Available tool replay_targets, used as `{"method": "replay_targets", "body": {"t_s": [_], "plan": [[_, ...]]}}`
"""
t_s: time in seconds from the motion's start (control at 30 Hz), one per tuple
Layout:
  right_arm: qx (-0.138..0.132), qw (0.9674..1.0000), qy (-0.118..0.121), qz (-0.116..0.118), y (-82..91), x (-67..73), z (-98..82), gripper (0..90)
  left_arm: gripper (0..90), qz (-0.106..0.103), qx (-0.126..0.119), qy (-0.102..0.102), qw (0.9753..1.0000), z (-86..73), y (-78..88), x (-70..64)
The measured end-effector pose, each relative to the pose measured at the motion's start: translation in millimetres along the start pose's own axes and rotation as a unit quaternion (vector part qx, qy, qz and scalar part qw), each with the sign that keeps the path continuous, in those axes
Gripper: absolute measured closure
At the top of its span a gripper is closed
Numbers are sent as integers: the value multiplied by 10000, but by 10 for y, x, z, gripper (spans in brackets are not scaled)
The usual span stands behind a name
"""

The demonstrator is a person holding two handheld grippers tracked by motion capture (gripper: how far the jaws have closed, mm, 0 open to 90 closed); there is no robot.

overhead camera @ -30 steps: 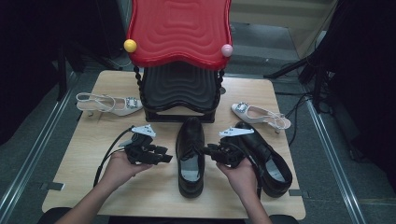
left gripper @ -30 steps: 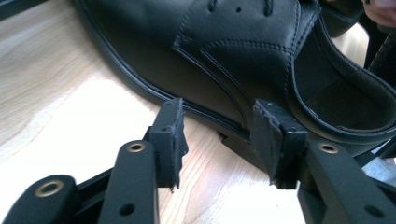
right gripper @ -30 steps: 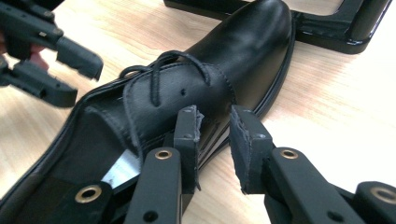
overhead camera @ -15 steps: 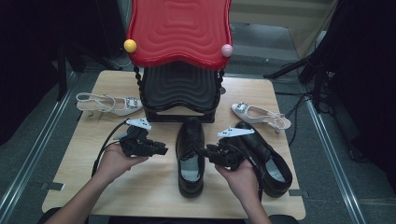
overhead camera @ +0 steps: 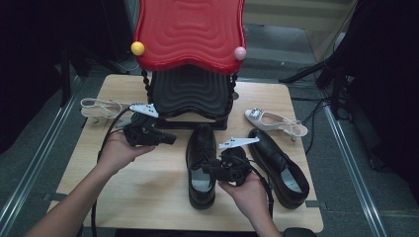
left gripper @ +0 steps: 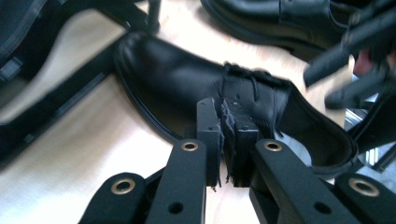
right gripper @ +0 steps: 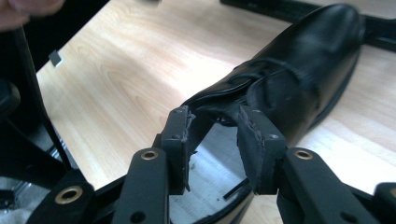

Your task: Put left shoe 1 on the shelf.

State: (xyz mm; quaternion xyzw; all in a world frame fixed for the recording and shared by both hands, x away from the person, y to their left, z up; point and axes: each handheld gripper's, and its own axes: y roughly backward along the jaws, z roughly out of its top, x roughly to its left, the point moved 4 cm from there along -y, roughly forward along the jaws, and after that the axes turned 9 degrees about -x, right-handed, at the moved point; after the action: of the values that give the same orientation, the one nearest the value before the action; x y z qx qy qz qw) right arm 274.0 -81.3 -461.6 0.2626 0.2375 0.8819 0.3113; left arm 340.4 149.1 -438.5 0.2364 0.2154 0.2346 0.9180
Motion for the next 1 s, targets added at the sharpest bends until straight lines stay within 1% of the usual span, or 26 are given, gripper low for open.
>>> {"method": "replay_targets", "body": {"t_s": [0.03, 0.07, 0.1, 0.17, 0.2, 0.23, 0.3, 0.33, 0.37, 0.4, 0.43, 0.47, 0.5, 0.53, 0.57, 0.6, 0.63, 0.67, 0.8, 0.83, 0.87, 0.9, 0.93, 0.97, 1.0], "plan": [[28, 10000, 18, 15, -28, 10, -9, 659, 870, 27, 1, -8, 10000, 75, 15, 41], [57, 10000, 35, 38, -56, 23, -15, 657, 870, 13, -39, 1, 10000, 117, 31, 52], [100, 9999, 34, 47, -78, 40, -17, 655, 871, 16, -71, -30, 10000, 161, 49, 61], [102, 9999, 58, 84, -118, 64, -13, 646, 871, 71, -74, -113, 9999, 247, 79, 68], [120, 9999, 59, 98, -138, 77, -11, 645, 871, 78, -95, -122, 9999, 290, 92, 70], [120, 9999, 59, 98, -138, 77, -11, 645, 871, 78, -95, -122, 9999, 290, 92, 70], [194, 9997, 91, 116, -205, 115, -14, 634, 871, 105, -137, -199, 9997, 409, 137, 91], [194, 9997, 91, 116, -205, 115, -14, 634, 871, 105, -137, -199, 9997, 409, 137, 91], [212, 9996, 125, 107, -239, 140, -17, 626, 873, 108, -156, -232, 9996, 471, 156, 108], [212, 9996, 125, 107, -239, 140, -17, 626, 873, 108, -156, -232, 9996, 471, 156, 108], [223, 9996, 121, 107, -248, 153, -19, 622, 873, 128, -170, -254, 9995, 505, 165, 120], [274, 9994, 149, 117, -286, 190, -31, 602, 877, 120, -168, -274, 9994, 553, 177, 133], [274, 9994, 149, 117, -286, 190, -31, 602, 877, 120, -168, -274, 9994, 553, 177, 133], [329, 9993, 161, 101, -316, 212, -44, 571, 877, 121, -164, -282, 9994, 577, 184, 136], [329, 9993, 161, 101, -316, 212, -44, 571, 877, 134, -166, -298, 9993, 602, 192, 136], [371, 9992, 124, 101, -354, 232, -66, 557, 877, 115, -175, -308, 9993, 631, 205, 134], [389, 9992, 91, 95, -370, 240, -80, 557, 877, 78, -249, -290, 9992, 687, 234, 128], [412, 9991, 86, 104, -384, 241, -90, 557, 877, 134, -263, -344, 9990, 722, 255, 126], [545, 9984, 61, 136, -452, 255, -131, 562, 877, 165, -348, -371, 9986, 886, 347, 134], [582, 9982, 58, 127, -469, 258, -140, 562, 877, 234, -349, -414, 9983, 932, 368, 145], [603, 9981, 48, 120, -484, 262, -144, 562, 877, 262, -349, -408, 9982, 989, 392, 156], [603, 9981, 48, 120, -484, 262, -144, 562, 877, 262, -349, -408, 9982, 989, 392, 156], [639, 9979, 45, 111, -528, 266, -150, 561, 877, 293, -377, -399, 9981, 1071, 429, 169], [639, 9979, 45, 111, -528, 266, -150, 561, 877, 293, -377, -399, 9981, 1071, 429, 169], [645, 9978, 40, 108, -544, 268, -152, 560, 877, 290, -396, -419, 9979, 1130, 457, 176]]}}
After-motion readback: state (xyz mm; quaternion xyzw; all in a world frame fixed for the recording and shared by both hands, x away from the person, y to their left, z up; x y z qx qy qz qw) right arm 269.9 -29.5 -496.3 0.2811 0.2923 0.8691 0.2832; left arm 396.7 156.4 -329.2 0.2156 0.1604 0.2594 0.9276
